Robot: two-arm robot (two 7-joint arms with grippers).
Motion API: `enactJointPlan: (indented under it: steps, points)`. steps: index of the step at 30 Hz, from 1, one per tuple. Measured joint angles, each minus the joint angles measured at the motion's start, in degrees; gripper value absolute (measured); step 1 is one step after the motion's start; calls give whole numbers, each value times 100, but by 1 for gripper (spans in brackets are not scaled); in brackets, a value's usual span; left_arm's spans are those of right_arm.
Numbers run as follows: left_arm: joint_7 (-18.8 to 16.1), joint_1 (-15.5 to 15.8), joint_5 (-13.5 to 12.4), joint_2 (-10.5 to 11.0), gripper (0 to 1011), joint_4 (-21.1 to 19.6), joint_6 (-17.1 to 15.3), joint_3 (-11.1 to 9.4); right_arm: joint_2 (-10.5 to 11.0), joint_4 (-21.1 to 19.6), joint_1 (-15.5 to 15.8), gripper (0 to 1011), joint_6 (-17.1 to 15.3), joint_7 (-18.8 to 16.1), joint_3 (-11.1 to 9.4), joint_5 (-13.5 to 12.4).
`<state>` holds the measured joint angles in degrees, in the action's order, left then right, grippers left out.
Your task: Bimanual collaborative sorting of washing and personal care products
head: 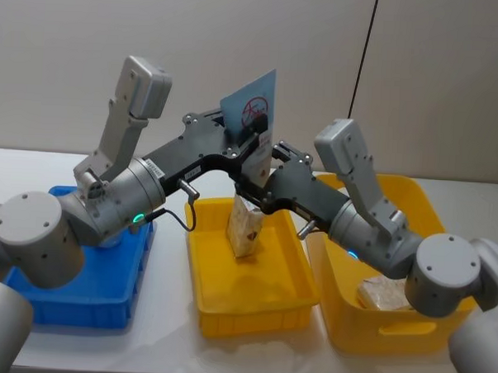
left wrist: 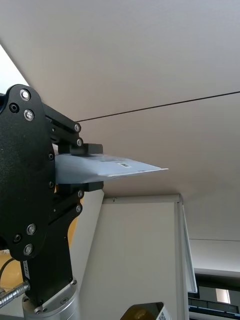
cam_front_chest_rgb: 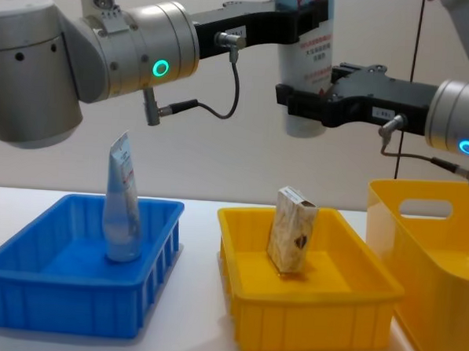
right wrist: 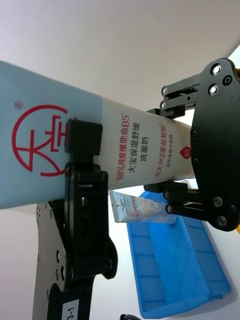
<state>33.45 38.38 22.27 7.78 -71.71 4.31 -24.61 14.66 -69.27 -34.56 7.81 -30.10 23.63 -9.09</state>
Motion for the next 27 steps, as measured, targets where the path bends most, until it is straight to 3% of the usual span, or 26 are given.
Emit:
enactJointPlan:
  steps: [1,12,22,27]
  points:
    - [0,0,0,0,288,0,0,0,-8,18,-18,668,19,-1,9,-5]
    - [1,0,0,0,626,0,0,-1,-19,69,-82,375,73,113,47,-14]
    - [1,0,0,0,926,1,0,-1,30,-114,23,233,-63,529,-58,101]
    - [1,0,-1,0,1001,1,0,-1,68,-247,117,193,-165,775,-152,180]
